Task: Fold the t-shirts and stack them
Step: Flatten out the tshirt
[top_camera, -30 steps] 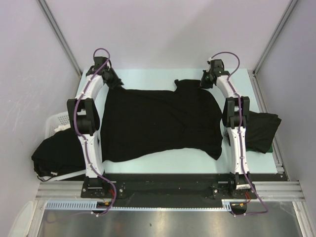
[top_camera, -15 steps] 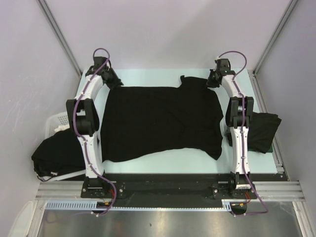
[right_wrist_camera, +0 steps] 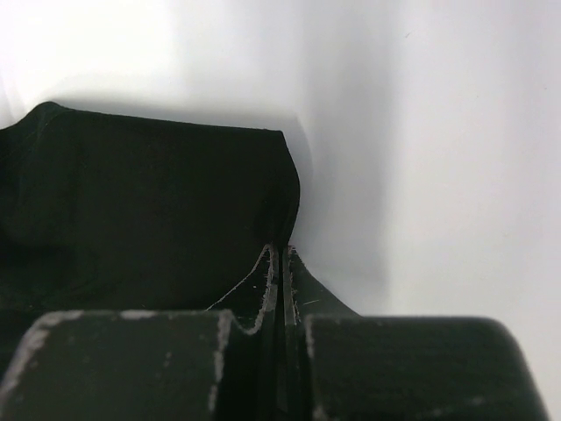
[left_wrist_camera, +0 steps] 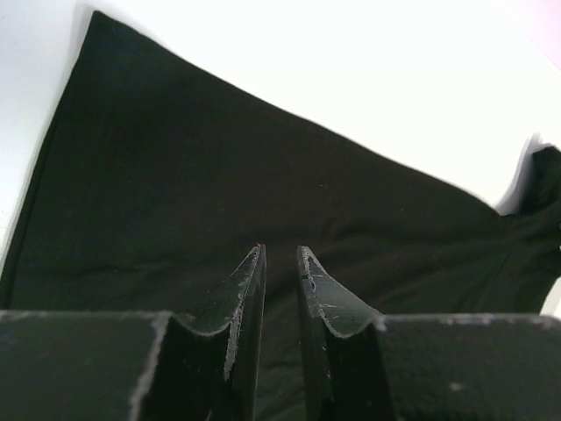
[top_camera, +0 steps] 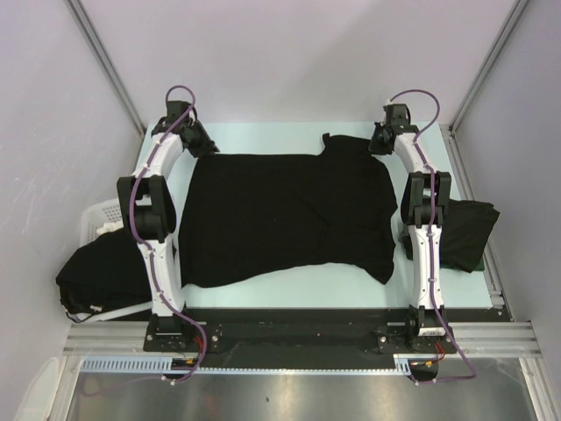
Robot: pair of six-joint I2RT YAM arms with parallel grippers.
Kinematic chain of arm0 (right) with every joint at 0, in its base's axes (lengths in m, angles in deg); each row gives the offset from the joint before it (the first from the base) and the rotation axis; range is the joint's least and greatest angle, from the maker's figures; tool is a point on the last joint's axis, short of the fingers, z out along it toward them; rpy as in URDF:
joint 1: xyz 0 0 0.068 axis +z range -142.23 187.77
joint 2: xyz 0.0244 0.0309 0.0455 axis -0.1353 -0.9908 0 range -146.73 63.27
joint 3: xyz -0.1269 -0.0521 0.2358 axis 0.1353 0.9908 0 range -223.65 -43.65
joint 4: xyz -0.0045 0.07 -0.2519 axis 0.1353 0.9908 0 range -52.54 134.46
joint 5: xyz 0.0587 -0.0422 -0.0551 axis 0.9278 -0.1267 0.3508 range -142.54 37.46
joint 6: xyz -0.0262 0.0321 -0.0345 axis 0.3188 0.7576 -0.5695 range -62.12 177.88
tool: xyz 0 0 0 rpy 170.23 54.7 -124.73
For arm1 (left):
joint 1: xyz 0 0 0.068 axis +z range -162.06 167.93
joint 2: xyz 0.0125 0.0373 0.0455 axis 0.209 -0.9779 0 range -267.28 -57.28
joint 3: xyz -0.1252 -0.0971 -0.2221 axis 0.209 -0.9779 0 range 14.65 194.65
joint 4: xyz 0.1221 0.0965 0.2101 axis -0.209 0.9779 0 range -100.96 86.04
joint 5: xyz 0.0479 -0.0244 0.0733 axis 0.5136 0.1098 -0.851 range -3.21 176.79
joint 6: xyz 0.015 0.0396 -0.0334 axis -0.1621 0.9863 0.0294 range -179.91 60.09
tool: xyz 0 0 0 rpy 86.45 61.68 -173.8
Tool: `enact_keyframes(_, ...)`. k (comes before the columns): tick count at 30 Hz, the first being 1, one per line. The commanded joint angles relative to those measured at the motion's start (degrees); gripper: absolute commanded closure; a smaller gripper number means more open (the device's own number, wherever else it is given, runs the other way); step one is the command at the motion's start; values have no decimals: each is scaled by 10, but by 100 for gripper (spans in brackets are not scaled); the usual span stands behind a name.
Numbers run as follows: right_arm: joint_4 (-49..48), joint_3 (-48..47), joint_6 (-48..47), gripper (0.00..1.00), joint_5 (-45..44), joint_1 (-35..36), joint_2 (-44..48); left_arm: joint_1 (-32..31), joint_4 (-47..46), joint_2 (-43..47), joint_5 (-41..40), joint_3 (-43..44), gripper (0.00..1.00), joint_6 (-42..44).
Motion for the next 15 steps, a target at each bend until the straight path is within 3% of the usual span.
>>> enact_keyframes(1, -29, -32, -13, 100, -30, -7, 4, -3, 3, 38, 16, -4, 75, 14)
enact_keyframes(15, -138, -78, 9, 100, -16, -4, -32, -3, 22, 48, -3, -17, 75, 50)
